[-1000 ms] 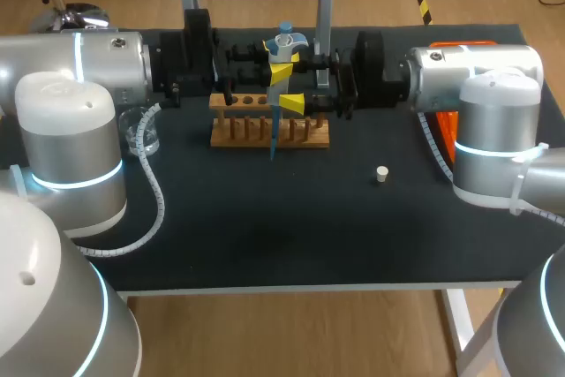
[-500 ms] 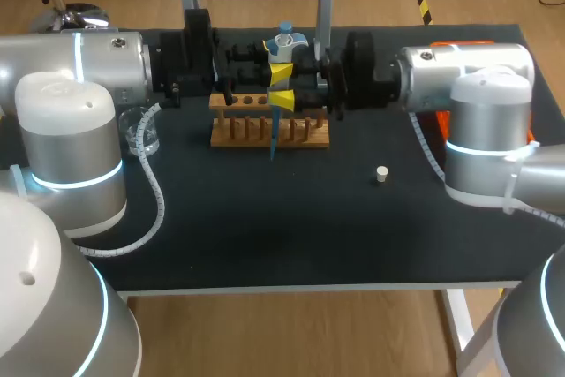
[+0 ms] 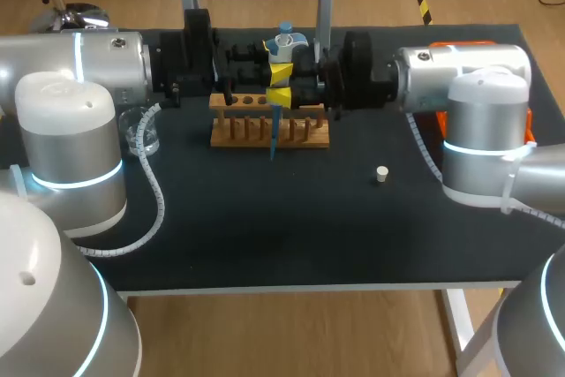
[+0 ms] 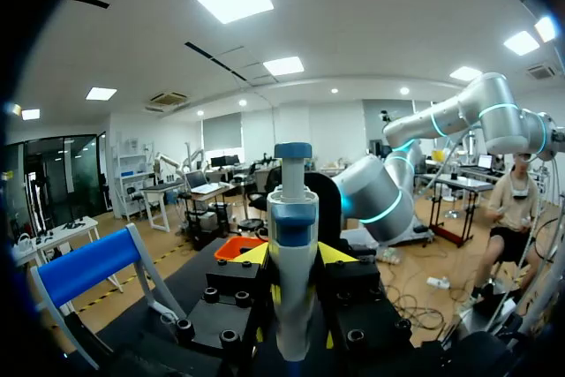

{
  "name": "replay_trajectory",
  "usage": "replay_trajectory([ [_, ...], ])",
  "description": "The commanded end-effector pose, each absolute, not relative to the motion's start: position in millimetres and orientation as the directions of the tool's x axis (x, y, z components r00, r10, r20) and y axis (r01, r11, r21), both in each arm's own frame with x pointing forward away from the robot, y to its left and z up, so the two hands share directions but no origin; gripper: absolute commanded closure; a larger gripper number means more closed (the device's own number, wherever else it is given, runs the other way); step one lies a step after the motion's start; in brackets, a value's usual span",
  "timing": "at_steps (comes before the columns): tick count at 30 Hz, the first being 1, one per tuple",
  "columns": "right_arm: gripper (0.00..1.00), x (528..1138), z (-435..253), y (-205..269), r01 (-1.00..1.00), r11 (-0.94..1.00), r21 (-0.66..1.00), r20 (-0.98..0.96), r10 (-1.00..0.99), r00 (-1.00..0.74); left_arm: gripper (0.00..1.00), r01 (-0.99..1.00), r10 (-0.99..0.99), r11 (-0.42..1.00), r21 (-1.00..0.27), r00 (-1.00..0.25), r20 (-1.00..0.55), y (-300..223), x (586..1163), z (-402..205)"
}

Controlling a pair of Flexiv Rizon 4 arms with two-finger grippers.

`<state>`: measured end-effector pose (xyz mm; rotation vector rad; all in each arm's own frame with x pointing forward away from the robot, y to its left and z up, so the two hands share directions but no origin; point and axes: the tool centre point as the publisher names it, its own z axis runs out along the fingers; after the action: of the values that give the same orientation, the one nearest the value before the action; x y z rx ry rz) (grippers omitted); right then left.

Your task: Invert the test tube, pick up the pipette, mount the tip to pipette, aspirate from beaker and dispense into the tube, eject the tip, return the pipette, and cap with the stopper.

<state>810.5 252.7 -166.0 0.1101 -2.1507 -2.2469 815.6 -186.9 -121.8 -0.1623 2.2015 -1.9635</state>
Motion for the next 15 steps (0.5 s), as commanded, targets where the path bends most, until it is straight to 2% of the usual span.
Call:
replay_trajectory([
  [1, 0.59, 810.3, -166.3, 254.1, -0.028, -0.043, 0.999, -0.031, -0.073, -0.997, 1.00, 0.044, -0.208, 0.117, -0.992, -0.976, -0.068, -187.9, 815.3, -122.2],
  [4, 0.62, 810.4, -166.9, 254.5, -0.027, -0.042, 0.999, -0.030, -0.074, -0.997, 1.00, 0.044, -0.208, 0.117, -0.992, -0.976, -0.068, -187.9, 815.3, -122.2],
  [6, 0.69, 810.5, -167.1, 254.6, -0.026, -0.042, 0.999, -0.029, -0.074, -0.997, 1.00, 0.044, -0.208, 0.117, -0.992, -0.976, -0.068, -187.9, 815.3, -122.2],
  [9, 1.00, 810.6, -167.2, 254.7, -0.026, -0.042, 0.999, -0.029, -0.074, -0.997, 1.00, 0.044, -0.208, 0.117, -0.992, -0.976, -0.068, -187.9, 815.3, -122.2],
  [15, 1.00, 810.6, -167.5, 254.6, -0.027, -0.042, 0.999, -0.030, -0.072, -0.997, 1.00, 0.044, -0.208, 0.117, -0.992, -0.976, -0.068, -187.9, 815.3, -122.2],
])
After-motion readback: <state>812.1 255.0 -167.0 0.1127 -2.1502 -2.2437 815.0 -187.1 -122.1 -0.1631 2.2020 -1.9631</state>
